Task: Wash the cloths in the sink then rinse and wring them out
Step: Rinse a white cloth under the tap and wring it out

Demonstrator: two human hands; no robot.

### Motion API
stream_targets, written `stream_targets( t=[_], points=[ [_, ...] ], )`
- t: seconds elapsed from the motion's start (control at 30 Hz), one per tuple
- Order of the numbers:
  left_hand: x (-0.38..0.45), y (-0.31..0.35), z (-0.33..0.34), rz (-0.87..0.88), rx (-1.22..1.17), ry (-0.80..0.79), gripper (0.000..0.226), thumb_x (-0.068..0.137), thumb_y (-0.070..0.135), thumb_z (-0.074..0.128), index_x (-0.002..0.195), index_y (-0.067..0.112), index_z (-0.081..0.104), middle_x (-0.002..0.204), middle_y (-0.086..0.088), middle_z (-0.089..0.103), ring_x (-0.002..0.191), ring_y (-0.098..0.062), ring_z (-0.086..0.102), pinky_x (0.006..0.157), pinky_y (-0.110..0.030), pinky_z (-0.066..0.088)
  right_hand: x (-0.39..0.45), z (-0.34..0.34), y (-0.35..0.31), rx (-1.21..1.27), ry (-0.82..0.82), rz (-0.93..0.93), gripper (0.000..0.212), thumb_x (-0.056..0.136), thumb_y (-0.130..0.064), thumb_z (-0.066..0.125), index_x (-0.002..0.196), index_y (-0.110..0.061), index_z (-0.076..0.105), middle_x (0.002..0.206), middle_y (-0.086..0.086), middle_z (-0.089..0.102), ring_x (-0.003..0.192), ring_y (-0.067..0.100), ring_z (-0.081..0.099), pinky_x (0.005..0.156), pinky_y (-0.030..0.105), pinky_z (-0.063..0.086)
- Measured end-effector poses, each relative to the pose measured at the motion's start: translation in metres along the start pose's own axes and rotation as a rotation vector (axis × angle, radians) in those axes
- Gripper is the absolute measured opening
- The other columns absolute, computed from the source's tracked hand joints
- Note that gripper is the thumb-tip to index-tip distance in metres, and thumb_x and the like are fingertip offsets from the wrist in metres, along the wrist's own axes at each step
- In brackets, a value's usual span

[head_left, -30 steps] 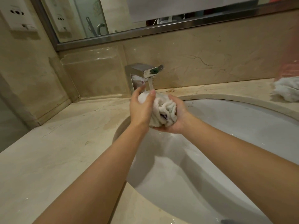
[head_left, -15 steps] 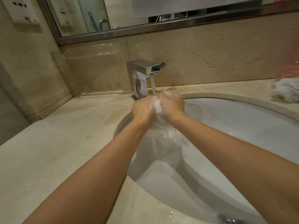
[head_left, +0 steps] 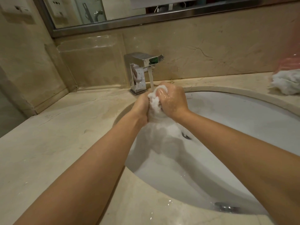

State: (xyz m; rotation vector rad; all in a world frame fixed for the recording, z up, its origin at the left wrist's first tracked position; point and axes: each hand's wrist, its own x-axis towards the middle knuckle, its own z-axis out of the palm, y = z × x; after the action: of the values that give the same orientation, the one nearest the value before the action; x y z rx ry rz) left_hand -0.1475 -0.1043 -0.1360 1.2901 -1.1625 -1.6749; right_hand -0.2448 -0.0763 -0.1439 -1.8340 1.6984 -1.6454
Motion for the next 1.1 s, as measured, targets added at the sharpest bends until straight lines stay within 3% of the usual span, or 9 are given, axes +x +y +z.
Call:
stream_targets(
  t=[0.13,0.23,0.37,0.53,0.7,0.77,0.87,1.0,1.1],
  points=[
    [-0.004,0.001,0.002,-0.061,-0.011,-0.04,0.052,0.087,0.063,0.052,0.109,0.018,0.067,0.105,-0.01,0.071,0.1,-0.03,0.064,0.088,-0.05,0.051,0.004,-0.008,0.0,0.04,0.033,0.111,0.025,0.09,-0.023,0.058,0.113,-0.012,0.053,0.086,-0.003,0.057,0.082,0.018,0.056,0.071,0.029,0.047],
    [-0.002,0.001,0.003,0.013,-0.083,-0.097,0.054,0.081,0.064,0.06,0.106,0.017,0.069,0.102,-0.009,0.073,0.098,-0.03,0.068,0.084,-0.048,0.056,0.01,-0.014,-0.003,0.191,-0.005,0.258,0.008,0.09,-0.021,0.058,0.085,-0.015,0.057,0.075,-0.005,0.056,0.075,0.014,0.054,0.06,0.02,0.042],
    [-0.003,0.001,0.005,0.156,-0.006,-0.099,0.047,0.082,0.062,0.059,0.096,0.02,0.072,0.093,-0.002,0.075,0.092,-0.021,0.071,0.088,-0.041,0.055,0.013,-0.019,-0.007,0.414,-0.13,0.441,0.024,0.09,-0.026,0.054,0.068,-0.018,0.06,0.068,-0.002,0.062,0.07,0.017,0.06,0.059,0.024,0.044],
    [-0.005,0.001,0.007,0.346,-0.057,0.203,0.04,0.078,0.048,0.074,0.103,0.018,0.068,0.097,-0.002,0.073,0.09,-0.02,0.071,0.081,-0.035,0.057,0.019,-0.017,-0.009,0.389,-0.308,0.701,0.041,0.086,-0.065,0.05,0.093,-0.027,0.063,0.102,0.005,0.068,0.094,0.024,0.063,0.085,0.04,0.052],
    [-0.01,-0.003,0.009,0.643,0.271,0.408,0.027,0.079,0.048,0.073,0.079,0.026,0.058,0.084,0.002,0.068,0.079,-0.015,0.066,0.069,-0.032,0.055,0.024,-0.028,-0.004,0.681,-0.531,1.095,0.054,0.083,-0.05,0.055,0.115,-0.008,0.063,0.115,0.023,0.064,0.103,0.044,0.061,0.082,0.06,0.053],
    [-0.013,-0.007,0.014,0.727,0.4,0.407,0.027,0.081,0.054,0.068,0.078,0.029,0.057,0.087,0.005,0.068,0.083,-0.015,0.066,0.076,-0.038,0.057,0.025,-0.027,-0.006,0.75,-0.492,1.1,0.051,0.083,-0.052,0.053,0.105,-0.008,0.068,0.102,0.016,0.071,0.097,0.036,0.066,0.089,0.055,0.052],
    [-0.016,-0.01,0.018,0.724,0.478,0.362,0.039,0.093,0.058,0.047,0.116,0.03,0.061,0.111,-0.001,0.066,0.101,-0.019,0.062,0.087,-0.04,0.054,0.024,-0.013,-0.015,0.648,-0.299,1.041,0.041,0.082,-0.054,0.061,0.083,-0.014,0.066,0.085,0.003,0.07,0.078,0.019,0.065,0.081,0.033,0.055],
    [-0.025,-0.01,0.022,0.491,0.378,0.258,0.057,0.1,0.055,0.026,0.134,0.02,0.054,0.109,-0.003,0.054,0.087,-0.019,0.055,0.052,-0.037,0.059,0.016,0.003,-0.015,0.16,-0.002,0.724,0.025,0.087,-0.043,0.057,0.089,-0.02,0.066,0.089,0.001,0.067,0.077,0.019,0.06,0.062,0.03,0.042],
    [-0.024,-0.007,0.02,0.455,0.446,0.304,0.051,0.103,0.041,0.024,0.122,0.011,0.061,0.106,-0.012,0.06,0.083,-0.029,0.06,0.037,-0.028,0.048,0.012,0.0,-0.014,0.006,0.001,0.549,0.029,0.088,-0.034,0.05,0.063,-0.019,0.056,0.07,-0.003,0.057,0.07,0.017,0.051,0.061,0.031,0.034]
  ],
)
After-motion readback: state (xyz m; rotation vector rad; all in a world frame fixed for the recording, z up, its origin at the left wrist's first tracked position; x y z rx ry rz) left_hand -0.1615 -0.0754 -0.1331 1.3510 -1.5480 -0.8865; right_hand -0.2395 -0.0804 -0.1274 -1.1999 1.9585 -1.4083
